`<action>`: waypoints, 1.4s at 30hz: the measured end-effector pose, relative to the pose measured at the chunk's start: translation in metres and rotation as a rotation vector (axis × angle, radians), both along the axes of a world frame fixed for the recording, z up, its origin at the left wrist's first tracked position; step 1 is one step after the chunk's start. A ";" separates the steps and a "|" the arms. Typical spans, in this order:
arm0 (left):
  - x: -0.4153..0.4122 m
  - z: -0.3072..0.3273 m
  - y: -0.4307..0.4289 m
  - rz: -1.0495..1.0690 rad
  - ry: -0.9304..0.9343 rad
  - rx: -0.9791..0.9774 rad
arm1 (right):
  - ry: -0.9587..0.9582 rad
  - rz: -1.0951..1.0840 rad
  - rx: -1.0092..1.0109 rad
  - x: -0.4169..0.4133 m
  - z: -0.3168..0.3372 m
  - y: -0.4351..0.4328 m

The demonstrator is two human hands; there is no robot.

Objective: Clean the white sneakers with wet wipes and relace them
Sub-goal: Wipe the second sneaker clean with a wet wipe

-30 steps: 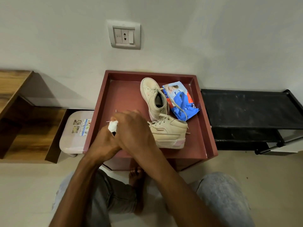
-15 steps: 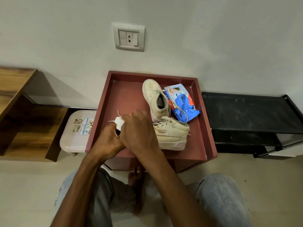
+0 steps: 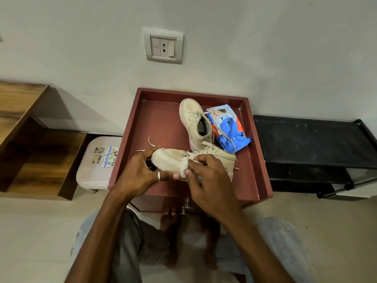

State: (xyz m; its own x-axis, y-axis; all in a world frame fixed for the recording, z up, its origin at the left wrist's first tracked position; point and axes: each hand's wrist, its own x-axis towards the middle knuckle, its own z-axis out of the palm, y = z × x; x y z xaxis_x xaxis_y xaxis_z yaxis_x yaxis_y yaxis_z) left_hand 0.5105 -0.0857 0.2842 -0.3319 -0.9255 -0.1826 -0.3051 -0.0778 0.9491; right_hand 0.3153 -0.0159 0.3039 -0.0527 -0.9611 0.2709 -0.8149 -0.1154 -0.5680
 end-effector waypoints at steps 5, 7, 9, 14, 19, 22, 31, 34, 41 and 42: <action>0.001 -0.002 0.001 -0.010 -0.023 -0.043 | -0.023 0.089 -0.067 0.019 0.003 -0.004; 0.000 0.001 0.001 -0.018 -0.001 -0.036 | 0.013 0.030 -0.052 -0.001 -0.002 -0.001; -0.001 0.004 0.001 -0.029 0.018 -0.034 | 0.029 -0.060 -0.024 -0.025 -0.009 0.003; -0.007 0.005 0.000 -0.004 0.049 -0.027 | 0.083 -0.118 -0.059 -0.027 -0.010 0.004; -0.002 0.000 -0.001 -0.003 0.020 -0.028 | 0.006 0.062 -0.090 0.009 -0.002 -0.002; -0.001 0.001 -0.002 -0.008 -0.001 -0.032 | 0.003 0.008 -0.045 -0.013 -0.009 0.001; -0.003 0.002 -0.001 0.000 -0.006 -0.020 | 0.078 -0.140 -0.070 -0.014 -0.012 0.001; -0.001 0.001 -0.001 -0.003 -0.019 -0.023 | 0.077 -0.008 -0.089 0.004 -0.006 0.003; -0.002 0.002 -0.002 0.003 -0.032 -0.013 | 0.143 -0.259 0.023 -0.056 -0.023 0.001; -0.002 0.002 -0.002 0.005 -0.035 -0.009 | 0.138 -0.277 0.005 -0.051 -0.022 0.001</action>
State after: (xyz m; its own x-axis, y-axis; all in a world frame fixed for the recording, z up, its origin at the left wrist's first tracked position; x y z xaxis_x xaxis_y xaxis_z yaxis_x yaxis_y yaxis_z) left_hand 0.5084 -0.0880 0.2861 -0.3207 -0.9288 -0.1856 -0.3382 -0.0707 0.9384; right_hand 0.2646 -0.0146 0.2823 -0.2764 -0.9165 0.2891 -0.8844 0.1249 -0.4497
